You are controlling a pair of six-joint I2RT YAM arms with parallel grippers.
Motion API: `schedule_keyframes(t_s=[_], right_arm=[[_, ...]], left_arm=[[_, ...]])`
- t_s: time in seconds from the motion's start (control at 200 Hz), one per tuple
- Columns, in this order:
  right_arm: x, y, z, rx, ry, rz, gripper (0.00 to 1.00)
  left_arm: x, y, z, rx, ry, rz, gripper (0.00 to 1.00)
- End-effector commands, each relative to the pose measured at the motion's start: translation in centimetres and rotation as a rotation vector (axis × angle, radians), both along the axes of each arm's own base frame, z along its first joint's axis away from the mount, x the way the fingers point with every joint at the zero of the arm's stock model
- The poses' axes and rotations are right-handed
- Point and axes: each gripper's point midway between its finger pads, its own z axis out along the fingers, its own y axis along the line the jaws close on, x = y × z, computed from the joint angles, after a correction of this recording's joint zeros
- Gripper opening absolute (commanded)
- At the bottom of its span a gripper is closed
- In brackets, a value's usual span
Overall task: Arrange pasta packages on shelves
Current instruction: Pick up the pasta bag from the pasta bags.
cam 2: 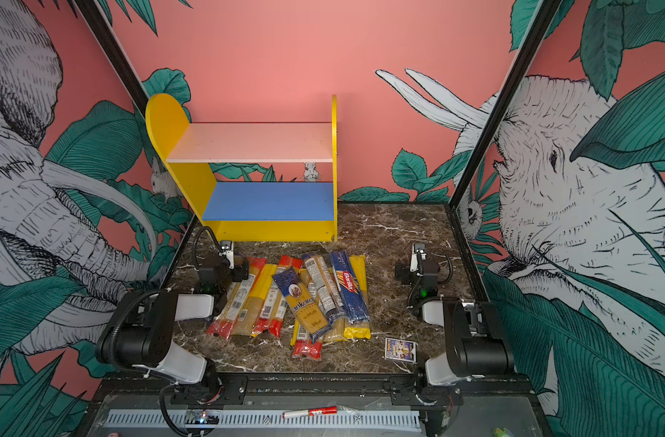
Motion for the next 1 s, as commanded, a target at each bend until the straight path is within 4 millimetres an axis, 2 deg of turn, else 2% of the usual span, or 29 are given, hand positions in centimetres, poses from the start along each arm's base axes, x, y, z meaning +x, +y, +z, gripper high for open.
schedule_keyframes(t_s=[0.0, 0.095, 0.18, 0.245, 0.37, 0.48, 0.595, 0.71, 0.84, 0.995], right_arm=[[-0.8, -0.9, 3.3, 0.004, -0.042, -0.073, 0.99], [-1.9, -1.7, 4.6, 0.044, 0.013, -0.153, 0.99], [-2.9, -2.4, 5.5, 0.058, 0.133, -0.226, 0.99], [-3.6, -2.8, 5.9, 0.048, 0.203, -0.276, 0.99], [-4.5, -2.2, 6.4, 0.043, 0.334, -0.291, 0.99], [-5.7, -1.9, 6.9, 0.184, 0.411, -0.362, 0.99], [-5.5, 0.8, 5.0, 0.251, 0.508, -0.218, 0.99], [-6.3, 0.9, 4.5, 0.126, 0.6, -0.228, 0.99], [-7.1, 1.0, 7.8, -0.035, 0.609, -0.243, 0.99], [-7.8, 0.0, 11.7, -0.13, 0.646, -0.331, 0.99]], left_arm=[[0.0, 0.4, 5.0, 0.007, -0.011, 0.033, 0.93], [-1.0, 1.0, 7.4, -0.019, -0.015, 0.082, 0.93], [-2.7, 1.5, 8.2, -0.065, 0.047, 0.136, 0.93], [-4.3, 1.1, 8.2, -0.099, 0.101, 0.151, 0.91], [-7.2, -1.2, 8.6, -0.101, 0.151, 0.146, 0.9], [-9.8, -3.3, 9.0, -0.161, 0.195, 0.153, 0.9], [-12.0, -5.3, 9.3, -0.219, 0.233, 0.166, 0.89], [-13.9, -7.4, 9.5, -0.248, 0.302, 0.163, 0.89], [-16.1, -10.5, 9.0, -0.281, 0.402, 0.111, 0.9], [-19.2, -13.6, 6.1, -0.333, 0.578, 0.118, 0.89]])
